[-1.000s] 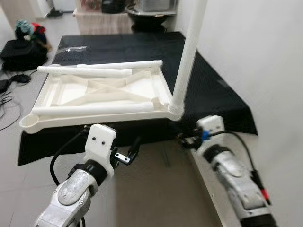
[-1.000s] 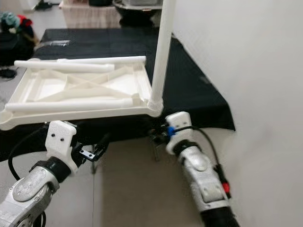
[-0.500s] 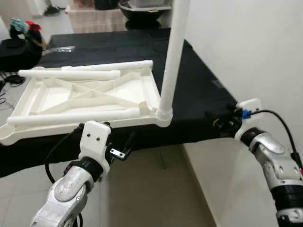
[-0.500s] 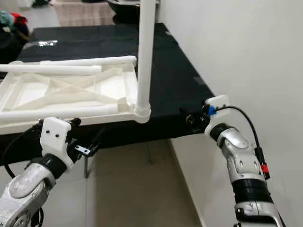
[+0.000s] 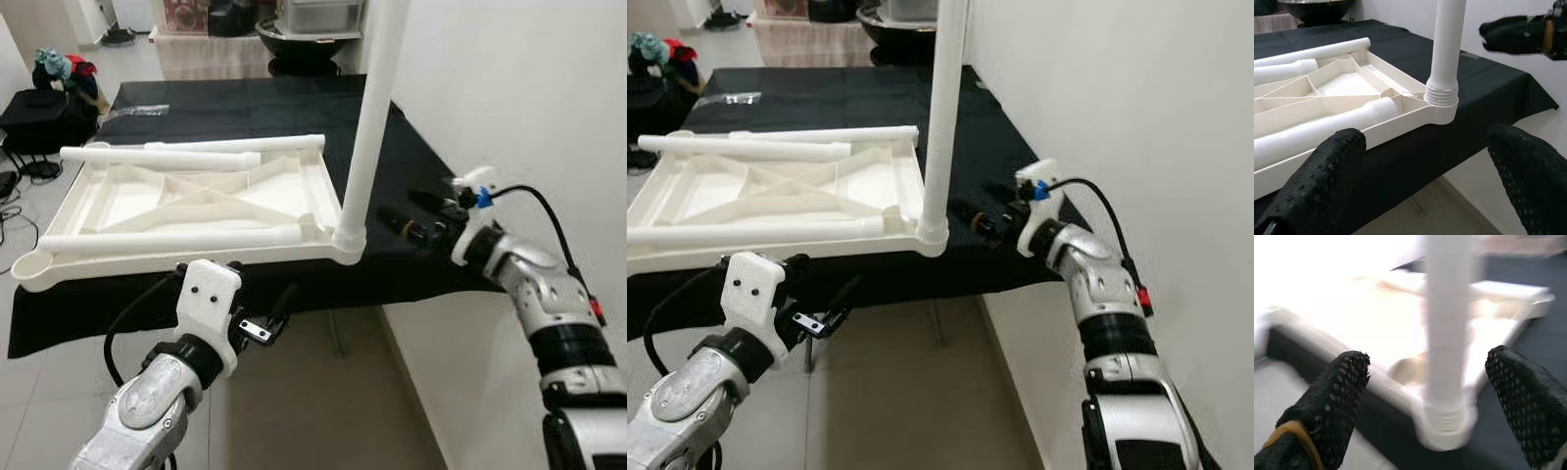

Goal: Building children table

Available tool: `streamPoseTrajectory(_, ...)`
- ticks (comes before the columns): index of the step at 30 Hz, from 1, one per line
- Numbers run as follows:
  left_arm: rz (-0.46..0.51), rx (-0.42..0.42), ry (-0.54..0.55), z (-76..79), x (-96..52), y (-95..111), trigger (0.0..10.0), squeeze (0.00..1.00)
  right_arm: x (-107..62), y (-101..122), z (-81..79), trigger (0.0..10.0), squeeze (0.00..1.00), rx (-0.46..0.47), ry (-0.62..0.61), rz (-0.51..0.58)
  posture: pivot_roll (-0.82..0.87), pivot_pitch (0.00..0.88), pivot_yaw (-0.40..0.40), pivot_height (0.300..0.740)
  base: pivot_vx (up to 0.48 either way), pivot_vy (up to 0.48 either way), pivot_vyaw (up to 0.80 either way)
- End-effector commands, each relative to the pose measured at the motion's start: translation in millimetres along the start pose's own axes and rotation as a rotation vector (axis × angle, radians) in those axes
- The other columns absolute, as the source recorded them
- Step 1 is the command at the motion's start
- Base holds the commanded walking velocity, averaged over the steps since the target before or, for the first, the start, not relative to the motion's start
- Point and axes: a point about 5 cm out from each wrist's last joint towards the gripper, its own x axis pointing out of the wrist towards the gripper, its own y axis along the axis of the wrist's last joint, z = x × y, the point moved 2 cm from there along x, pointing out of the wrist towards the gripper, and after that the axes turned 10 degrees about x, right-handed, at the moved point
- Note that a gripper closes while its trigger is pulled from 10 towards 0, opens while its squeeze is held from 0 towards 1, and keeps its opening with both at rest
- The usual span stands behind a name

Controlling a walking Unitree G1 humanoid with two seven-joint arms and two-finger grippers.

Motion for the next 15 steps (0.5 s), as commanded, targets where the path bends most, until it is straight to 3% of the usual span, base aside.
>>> streamPoseTrajectory(1,0.010,-0.007,-0.012,2.5,-1.0,4,10.0,0.00,-2.9,2,-0.9,10.0,0.00,0.014,0.062,-0.038,0.08,0.225,-0.062,0.740,0.000,0.000,0.00)
streamPoseTrajectory(3,0.012,-0.005,-0.013,2.5,-1.0,4,10.0,0.00,-3.0,5,-0.5,10.0,0.00,0.012,0.075,-0.043,0.08,0.225,-0.062,0.740,0.000,0.000,0.00)
streamPoseTrajectory(6,0.021,0.005,-0.021,3.3,-0.1,7,10.0,0.00,2.1,13,11.4,10.0,0.00,-0.032,-0.004,-0.066,0.08,0.233,-0.068,0.740,0.000,0.000,0.00)
streamPoseTrajectory(15,0.037,0.010,-0.027,4.1,-0.1,12,10.0,0.00,4.9,15,15.8,10.0,0.00,-0.056,-0.012,-0.110,0.09,0.241,-0.068,0.740,0.000,0.000,0.00)
